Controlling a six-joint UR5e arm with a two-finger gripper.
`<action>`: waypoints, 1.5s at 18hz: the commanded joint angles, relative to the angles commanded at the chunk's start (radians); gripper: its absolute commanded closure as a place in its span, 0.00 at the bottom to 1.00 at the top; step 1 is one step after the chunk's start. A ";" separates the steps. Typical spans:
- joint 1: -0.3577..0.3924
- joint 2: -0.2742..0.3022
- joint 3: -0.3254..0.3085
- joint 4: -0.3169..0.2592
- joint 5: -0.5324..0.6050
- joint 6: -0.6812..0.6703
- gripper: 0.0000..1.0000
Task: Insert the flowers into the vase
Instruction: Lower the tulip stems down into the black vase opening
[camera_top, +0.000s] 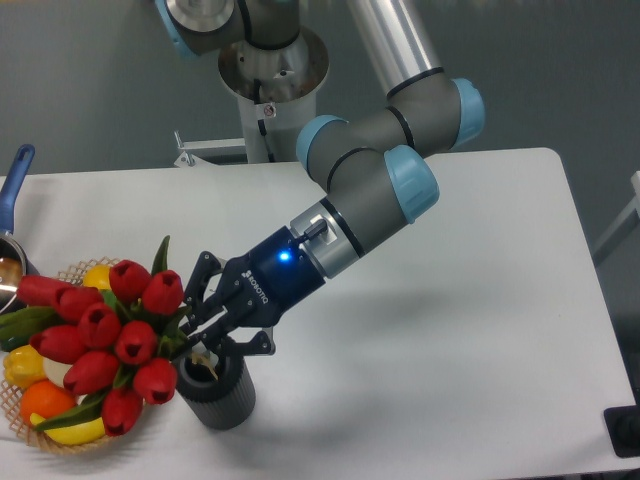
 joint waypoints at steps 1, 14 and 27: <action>0.000 -0.002 -0.006 0.000 0.000 0.011 0.97; 0.006 -0.017 -0.080 0.005 0.000 0.103 0.95; 0.005 -0.057 -0.094 0.005 -0.002 0.155 0.83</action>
